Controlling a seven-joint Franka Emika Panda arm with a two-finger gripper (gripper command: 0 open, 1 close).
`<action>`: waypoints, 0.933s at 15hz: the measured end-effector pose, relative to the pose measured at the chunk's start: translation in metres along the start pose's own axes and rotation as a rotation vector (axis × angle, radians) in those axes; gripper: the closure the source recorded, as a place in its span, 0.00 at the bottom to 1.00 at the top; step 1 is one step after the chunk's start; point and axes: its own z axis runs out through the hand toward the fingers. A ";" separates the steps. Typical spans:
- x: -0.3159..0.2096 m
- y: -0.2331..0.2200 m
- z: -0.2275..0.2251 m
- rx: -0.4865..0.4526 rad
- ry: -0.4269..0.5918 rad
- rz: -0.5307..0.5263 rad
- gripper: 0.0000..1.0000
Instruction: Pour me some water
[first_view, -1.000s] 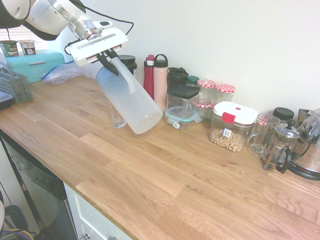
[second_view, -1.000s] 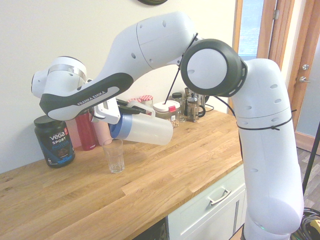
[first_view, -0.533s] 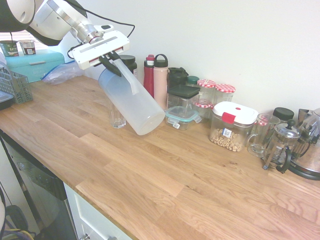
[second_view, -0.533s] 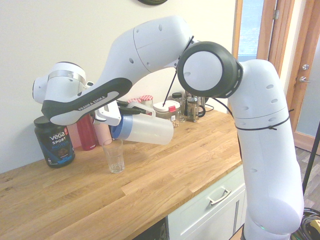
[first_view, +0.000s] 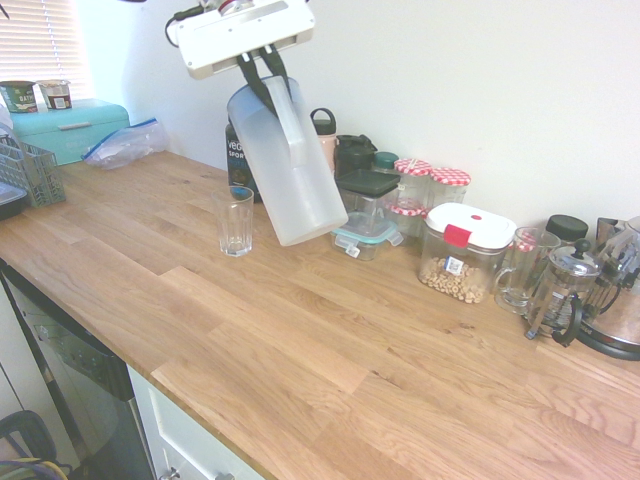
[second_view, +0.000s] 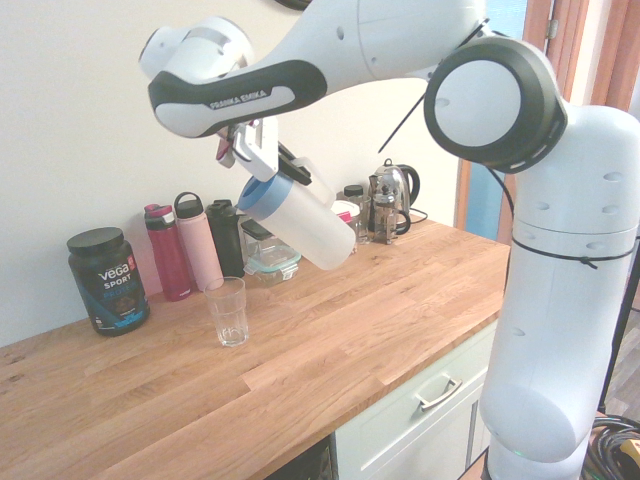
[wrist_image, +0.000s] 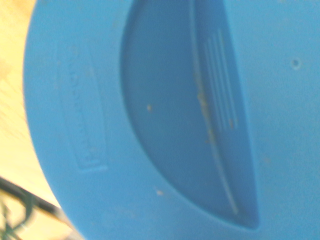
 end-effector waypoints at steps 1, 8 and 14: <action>-0.001 0.023 0.018 0.061 -0.016 0.045 1.00; -0.023 0.065 0.129 0.370 -0.070 0.369 1.00; -0.029 0.071 0.178 0.515 0.033 0.628 1.00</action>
